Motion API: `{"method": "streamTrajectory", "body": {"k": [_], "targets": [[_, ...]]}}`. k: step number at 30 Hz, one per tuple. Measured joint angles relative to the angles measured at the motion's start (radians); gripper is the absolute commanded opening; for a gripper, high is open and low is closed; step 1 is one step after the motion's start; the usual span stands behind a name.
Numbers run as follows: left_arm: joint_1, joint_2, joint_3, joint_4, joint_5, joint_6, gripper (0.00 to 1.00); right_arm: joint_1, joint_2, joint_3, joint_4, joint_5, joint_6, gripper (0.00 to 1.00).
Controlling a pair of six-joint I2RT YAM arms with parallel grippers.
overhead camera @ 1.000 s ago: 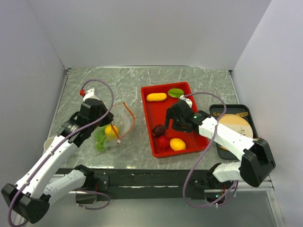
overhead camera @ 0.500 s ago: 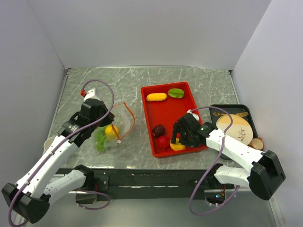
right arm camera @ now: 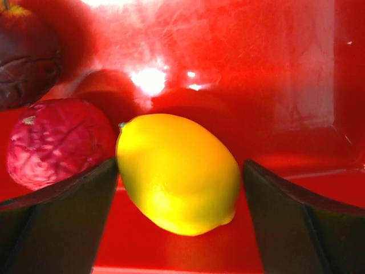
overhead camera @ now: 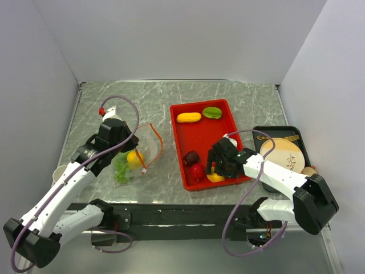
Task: Place the food in the zip-top bag and seal the zipper
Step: Pick up the fake fruit from the bin.
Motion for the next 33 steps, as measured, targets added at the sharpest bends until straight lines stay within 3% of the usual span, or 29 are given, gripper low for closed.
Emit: {"method": "streamTrajectory", "body": {"k": [3, 6, 16, 24, 33], "targets": [[0.0, 0.0, -0.002, 0.001, 0.0, 0.0, 0.01, -0.006, 0.021, -0.001, 0.023, -0.006, -0.003, 0.66], [0.0, 0.0, -0.013, 0.005, 0.0, -0.001, 0.01, -0.006, 0.022, -0.003, 0.045, -0.012, 0.001, 0.58], [0.0, 0.001, -0.024, 0.003, -0.002, 0.0, 0.01, -0.013, -0.002, 0.011, 0.019, 0.066, 0.004, 0.57], [0.0, 0.001, -0.024, 0.004, -0.007, 0.0, 0.01, -0.018, -0.138, 0.014, -0.013, 0.149, 0.019, 0.54], [0.0, 0.001, -0.031, 0.005, -0.005, 0.0, 0.01, -0.019, -0.183, 0.069, -0.003, 0.126, 0.013, 0.51]]}}
